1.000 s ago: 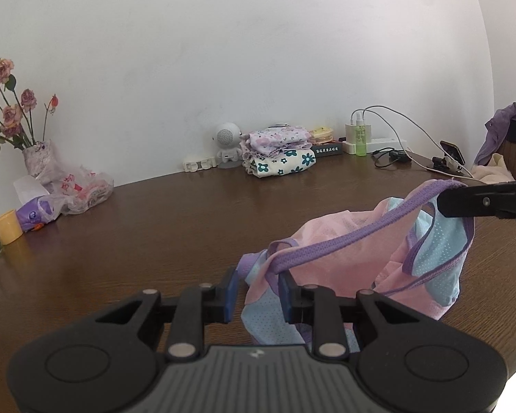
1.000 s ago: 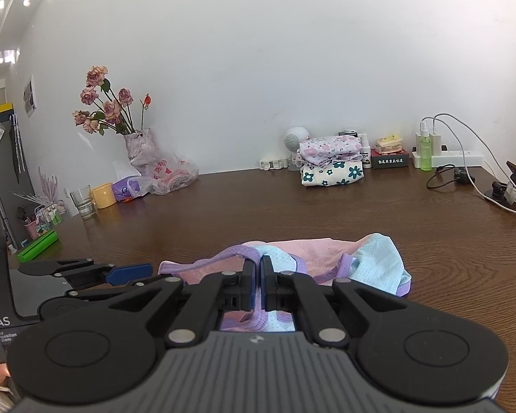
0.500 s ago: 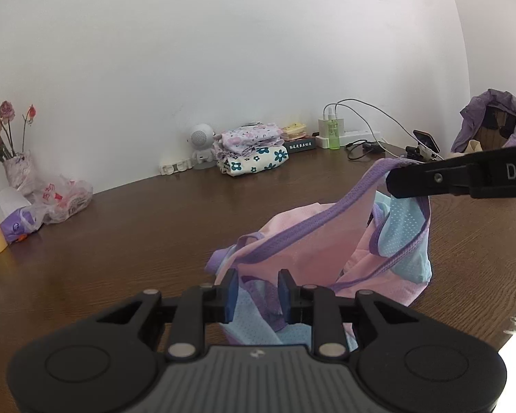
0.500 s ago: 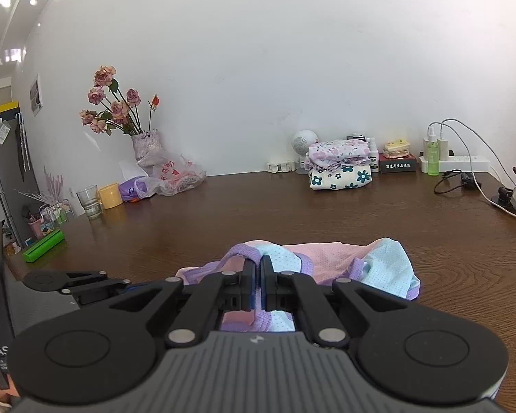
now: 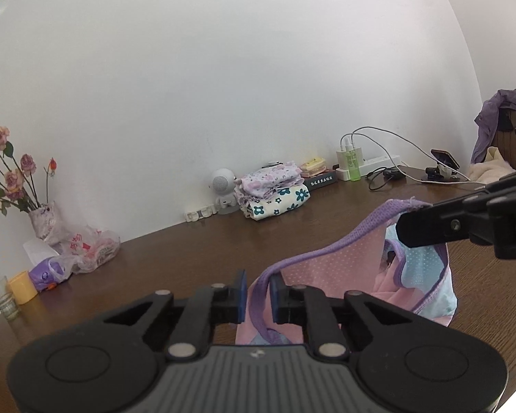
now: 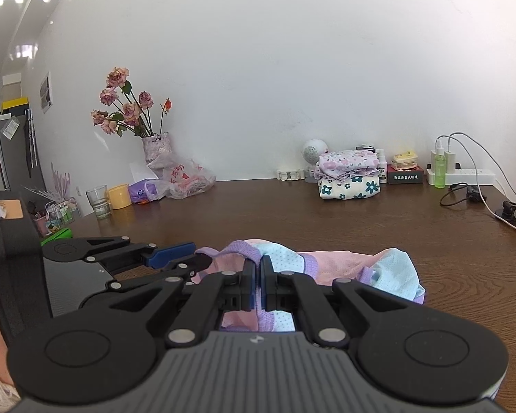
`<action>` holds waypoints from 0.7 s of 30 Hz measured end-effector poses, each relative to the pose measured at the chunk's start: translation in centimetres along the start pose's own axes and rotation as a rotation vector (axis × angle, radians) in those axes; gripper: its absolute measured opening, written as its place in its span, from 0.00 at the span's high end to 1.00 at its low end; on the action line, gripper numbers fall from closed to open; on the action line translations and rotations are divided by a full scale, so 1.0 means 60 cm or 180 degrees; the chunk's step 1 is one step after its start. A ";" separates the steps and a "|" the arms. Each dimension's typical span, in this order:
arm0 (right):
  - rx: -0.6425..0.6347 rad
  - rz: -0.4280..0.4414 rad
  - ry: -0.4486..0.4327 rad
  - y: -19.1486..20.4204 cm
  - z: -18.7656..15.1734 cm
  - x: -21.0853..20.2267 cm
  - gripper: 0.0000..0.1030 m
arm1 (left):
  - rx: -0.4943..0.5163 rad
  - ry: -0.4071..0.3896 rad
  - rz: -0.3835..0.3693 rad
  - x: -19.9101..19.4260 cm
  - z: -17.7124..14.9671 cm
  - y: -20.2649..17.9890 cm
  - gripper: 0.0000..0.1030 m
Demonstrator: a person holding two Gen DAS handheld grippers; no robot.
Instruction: Fold clothes
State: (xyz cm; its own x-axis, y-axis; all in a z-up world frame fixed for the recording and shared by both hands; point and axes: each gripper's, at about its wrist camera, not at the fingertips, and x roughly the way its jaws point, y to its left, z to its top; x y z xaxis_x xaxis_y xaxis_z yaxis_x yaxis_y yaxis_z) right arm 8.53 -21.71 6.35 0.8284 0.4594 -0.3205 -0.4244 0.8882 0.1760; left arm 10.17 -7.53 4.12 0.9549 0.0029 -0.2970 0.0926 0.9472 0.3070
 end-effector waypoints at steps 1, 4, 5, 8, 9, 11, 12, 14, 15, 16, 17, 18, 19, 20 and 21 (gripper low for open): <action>-0.0002 0.0003 -0.0003 0.000 0.000 0.000 0.98 | 0.0017 -0.0006 0.0010 -0.002 -0.001 0.002 0.93; -0.0040 -0.0035 -0.0022 0.000 -0.001 0.002 0.98 | 0.0055 0.0033 -0.0021 -0.005 -0.007 0.009 0.96; -0.0048 -0.0053 -0.0031 0.000 -0.001 0.003 0.98 | 0.0068 0.0048 -0.0026 -0.005 -0.009 0.011 0.97; -0.0063 -0.0083 -0.0065 0.000 0.000 0.005 0.98 | 0.0080 0.0088 -0.0036 -0.006 -0.014 0.019 0.98; -0.0066 -0.0091 -0.0078 0.001 0.000 0.005 0.98 | 0.0067 0.0106 -0.0041 -0.006 -0.016 0.022 0.98; -0.0072 -0.0103 -0.0126 0.002 0.001 0.002 0.98 | 0.0001 0.0163 -0.0078 -0.003 -0.019 0.031 0.98; -0.0079 -0.0113 -0.0152 0.003 0.002 0.000 0.98 | -0.0041 0.0198 -0.0103 -0.001 -0.021 0.036 0.98; -0.0106 -0.0156 -0.0207 0.004 0.003 -0.004 0.98 | -0.0147 0.0281 -0.0173 0.002 -0.027 0.046 0.98; -0.0126 -0.0188 -0.0236 0.005 0.004 -0.007 0.98 | -0.0239 0.0340 -0.0246 0.004 -0.030 0.053 0.98; -0.0144 -0.0219 -0.0261 0.005 0.005 -0.009 0.98 | -0.0329 0.0405 -0.0320 0.007 -0.034 0.060 0.98; -0.0162 -0.0249 -0.0285 0.005 0.005 -0.012 0.98 | -0.0401 0.0465 -0.0373 0.009 -0.038 0.066 0.98; -0.0154 -0.0258 -0.0291 0.003 0.004 -0.014 0.98 | -0.0453 0.0516 -0.0412 0.010 -0.043 0.071 0.98; -0.0147 -0.0266 -0.0296 0.002 0.003 -0.015 0.98 | -0.0504 0.0566 -0.0450 0.011 -0.048 0.076 0.98; -0.0139 -0.0275 -0.0301 0.000 0.002 -0.017 0.98 | -0.0547 0.0613 -0.0484 0.011 -0.053 0.079 0.98; -0.0134 -0.0284 -0.0291 -0.002 0.000 -0.018 0.98 | -0.0577 0.0654 -0.0511 0.010 -0.059 0.081 0.98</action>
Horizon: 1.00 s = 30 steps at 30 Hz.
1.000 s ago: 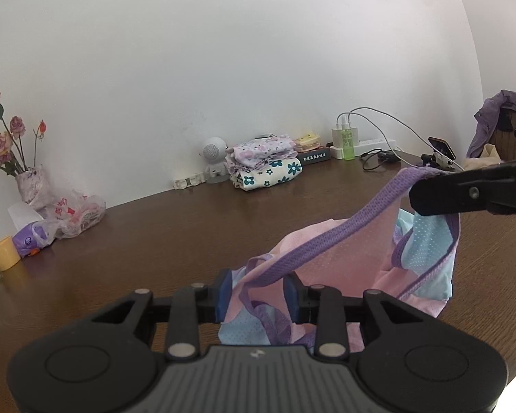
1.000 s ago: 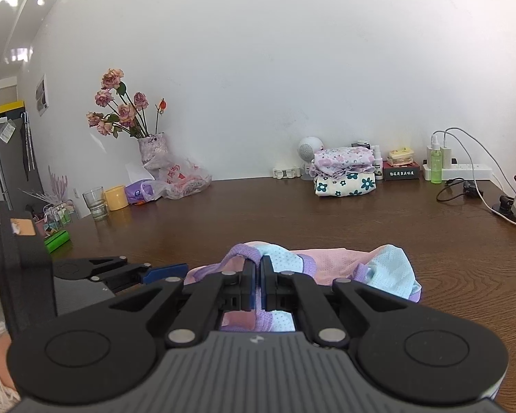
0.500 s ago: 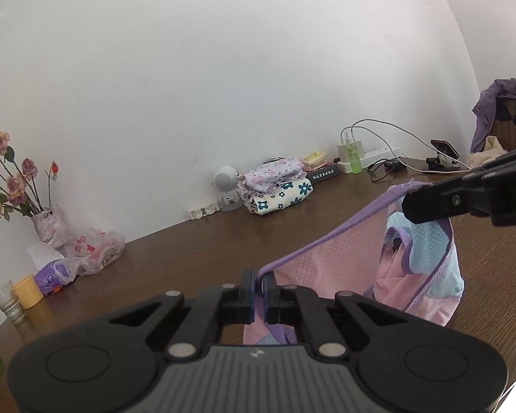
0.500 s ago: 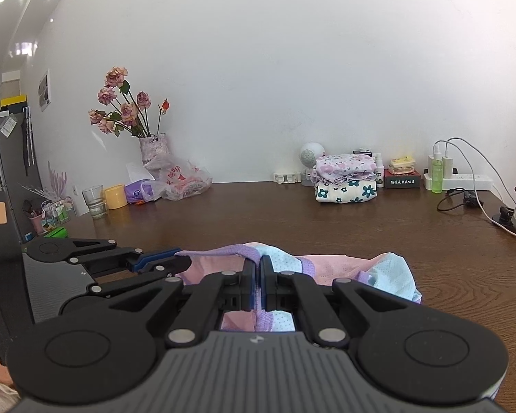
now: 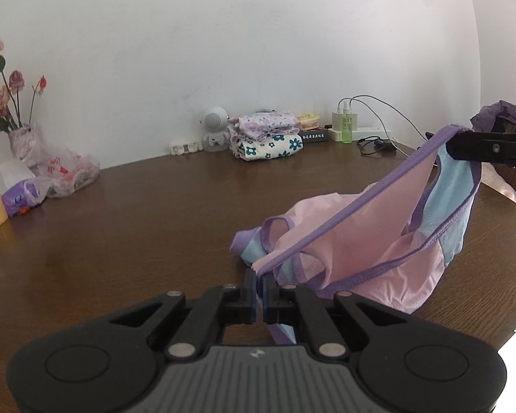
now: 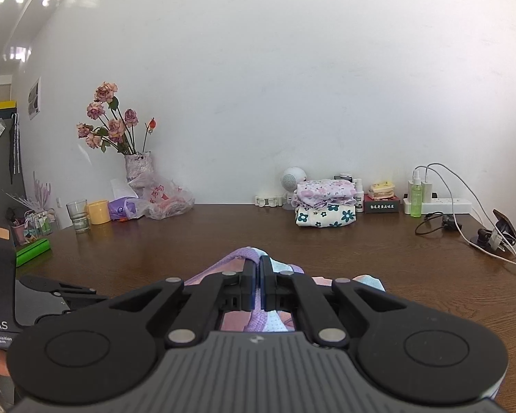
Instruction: Fold clothes
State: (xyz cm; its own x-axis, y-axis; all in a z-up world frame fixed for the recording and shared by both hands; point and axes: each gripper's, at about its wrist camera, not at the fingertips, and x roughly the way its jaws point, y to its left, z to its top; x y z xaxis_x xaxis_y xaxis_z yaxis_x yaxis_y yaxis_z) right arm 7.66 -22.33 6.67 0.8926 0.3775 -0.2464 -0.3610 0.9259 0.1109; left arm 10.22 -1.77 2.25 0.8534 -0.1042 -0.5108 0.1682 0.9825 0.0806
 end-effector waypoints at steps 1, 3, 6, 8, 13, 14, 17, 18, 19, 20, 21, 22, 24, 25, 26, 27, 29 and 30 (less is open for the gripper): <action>0.0005 -0.0008 0.0011 -0.002 -0.002 -0.001 0.98 | -0.0027 0.0041 -0.0029 0.000 -0.005 0.002 0.98; 0.0053 0.0014 0.0067 -0.007 -0.012 -0.005 0.98 | -0.0073 0.0116 -0.0082 -0.001 -0.012 0.004 0.97; 0.0119 0.0037 0.0159 -0.012 -0.028 -0.009 0.98 | -0.0111 0.0195 -0.0126 -0.002 -0.018 -0.002 0.92; 0.0167 0.0032 0.0190 -0.014 -0.038 -0.014 0.98 | -0.0117 0.0223 -0.0128 -0.001 -0.020 -0.008 0.90; 0.0271 0.0053 0.0129 -0.020 -0.044 -0.037 0.98 | -0.0191 0.0264 -0.0129 0.010 -0.021 -0.015 0.89; 0.0286 0.0042 0.0119 -0.022 -0.044 -0.040 0.98 | -0.0207 0.0261 -0.0129 0.013 -0.021 -0.015 0.89; 0.0363 0.0021 0.0157 -0.030 -0.050 -0.045 0.98 | -0.0239 0.0236 -0.0154 0.019 -0.018 -0.016 0.89; 0.0373 -0.0035 0.0202 -0.033 -0.055 -0.044 0.98 | -0.0243 0.0222 -0.0166 0.020 -0.018 -0.017 0.95; 0.0383 -0.0091 0.0247 -0.036 -0.061 -0.043 0.98 | -0.0231 0.0198 -0.0179 0.020 -0.017 -0.018 0.97; 0.0393 -0.0147 0.0293 -0.039 -0.067 -0.042 0.98 | -0.0212 0.0169 -0.0187 0.018 -0.016 -0.019 0.97; 0.0403 -0.0203 0.0338 -0.042 -0.072 -0.041 0.98 | -0.0186 0.0140 -0.0189 0.016 -0.015 -0.021 0.97; 0.0416 -0.0259 0.0395 -0.046 -0.079 -0.039 0.98 | -0.0150 0.0107 -0.0185 0.012 -0.015 -0.023 0.97; 0.0440 -0.0344 0.0507 -0.052 -0.090 -0.034 0.98 | -0.0063 0.0039 -0.0165 0.003 -0.014 -0.028 0.97; 0.0451 -0.0387 0.0564 -0.055 -0.096 -0.031 0.98 | -0.0012 0.0009 -0.0152 -0.001 -0.014 -0.032 0.97; 0.0434 -0.0434 0.0647 -0.056 -0.103 -0.025 0.98 | 0.0046 -0.0018 -0.0139 -0.005 -0.014 -0.036 0.97; 0.0418 -0.0471 0.0699 -0.057 -0.109 -0.023 0.98 | 0.0102 -0.0040 -0.0127 -0.009 -0.015 -0.040 0.97; 0.0380 -0.0540 0.0801 -0.056 -0.121 -0.016 0.98 | 0.0197 -0.0069 -0.0106 -0.016 -0.018 -0.047 0.97; 0.0367 -0.0564 0.0839 -0.055 -0.124 -0.013 0.97 | 0.0233 -0.0076 -0.0095 -0.017 -0.020 -0.050 0.97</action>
State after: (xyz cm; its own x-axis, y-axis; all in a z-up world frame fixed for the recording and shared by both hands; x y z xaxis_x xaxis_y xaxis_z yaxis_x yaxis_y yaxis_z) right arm 6.17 -25.60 -0.66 0.8328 0.2144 -0.5104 -0.1602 0.9759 0.1485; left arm 8.24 -4.43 1.53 0.8588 -0.1378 -0.4933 0.2287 0.9650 0.1285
